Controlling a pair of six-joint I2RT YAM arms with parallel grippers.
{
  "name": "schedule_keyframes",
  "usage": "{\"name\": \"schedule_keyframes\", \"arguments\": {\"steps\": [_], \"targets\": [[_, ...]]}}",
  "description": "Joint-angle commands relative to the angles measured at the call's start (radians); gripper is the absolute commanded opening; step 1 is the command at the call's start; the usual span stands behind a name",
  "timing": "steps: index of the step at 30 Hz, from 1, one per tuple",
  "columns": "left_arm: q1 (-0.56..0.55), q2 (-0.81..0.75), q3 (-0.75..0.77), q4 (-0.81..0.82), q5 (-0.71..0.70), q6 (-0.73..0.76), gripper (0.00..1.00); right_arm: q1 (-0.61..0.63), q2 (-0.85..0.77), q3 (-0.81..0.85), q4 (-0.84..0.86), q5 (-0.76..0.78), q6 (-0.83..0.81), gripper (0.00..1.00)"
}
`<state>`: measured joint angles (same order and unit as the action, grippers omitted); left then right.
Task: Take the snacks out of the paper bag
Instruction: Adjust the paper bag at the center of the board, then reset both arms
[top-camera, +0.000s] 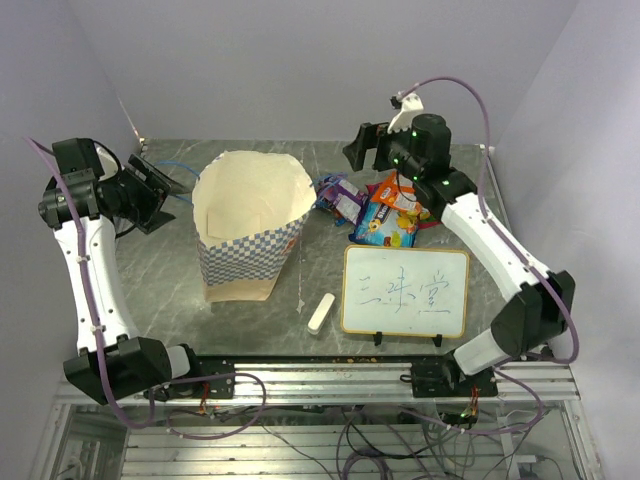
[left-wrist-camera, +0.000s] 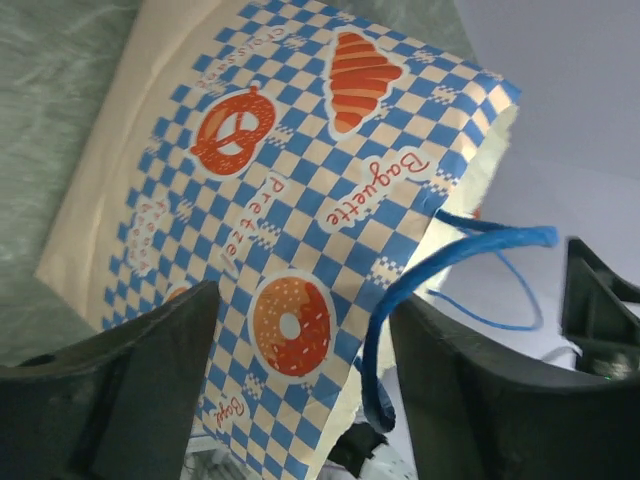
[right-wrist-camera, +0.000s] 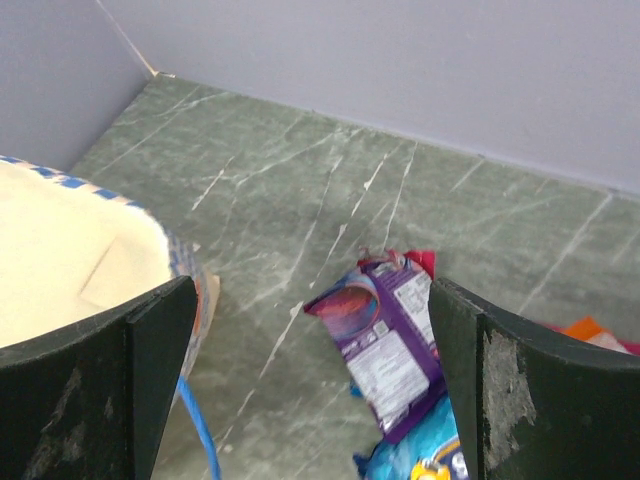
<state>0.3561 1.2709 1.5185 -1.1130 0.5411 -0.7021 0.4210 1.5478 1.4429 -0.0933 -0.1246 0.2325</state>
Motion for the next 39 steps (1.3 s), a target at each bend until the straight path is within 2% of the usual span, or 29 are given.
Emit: {"name": "schedule_keyframes", "arguments": {"steps": [1,7,11,15,18,25,28,35,39], "targets": [[-0.013,-0.032,0.054,-0.148,-0.175,0.052,0.83,0.004,-0.108,0.02,-0.275,0.063,0.059,1.0],[-0.03,-0.018,0.222,-0.276,-0.433,0.061,0.99,0.005,-0.279,-0.04,-0.399,0.135,0.062,1.0],[-0.04,-0.019,0.282,-0.283,-0.505,0.07,0.99,0.004,-0.353,-0.081,-0.446,0.123,0.088,1.0],[-0.041,-0.042,0.267,-0.293,-0.54,0.068,1.0,0.004,-0.369,-0.056,-0.547,0.157,0.087,1.0],[-0.041,-0.059,0.301,-0.288,-0.48,0.073,0.99,0.003,-0.381,-0.019,-0.62,0.196,0.066,1.0],[-0.044,-0.076,0.443,-0.161,-0.181,0.22,1.0,0.005,-0.49,0.0,-0.69,0.235,0.048,1.0],[-0.114,-0.066,0.499,-0.099,-0.14,0.257,0.99,0.004,-0.523,0.036,-0.756,0.221,0.061,1.0],[-0.46,-0.019,0.487,-0.026,-0.208,0.281,0.99,0.004,-0.627,0.03,-0.811,0.199,0.075,1.0],[-0.538,-0.06,0.466,0.016,-0.219,0.23,0.99,0.003,-0.681,0.011,-0.832,0.204,0.108,1.0]]}}
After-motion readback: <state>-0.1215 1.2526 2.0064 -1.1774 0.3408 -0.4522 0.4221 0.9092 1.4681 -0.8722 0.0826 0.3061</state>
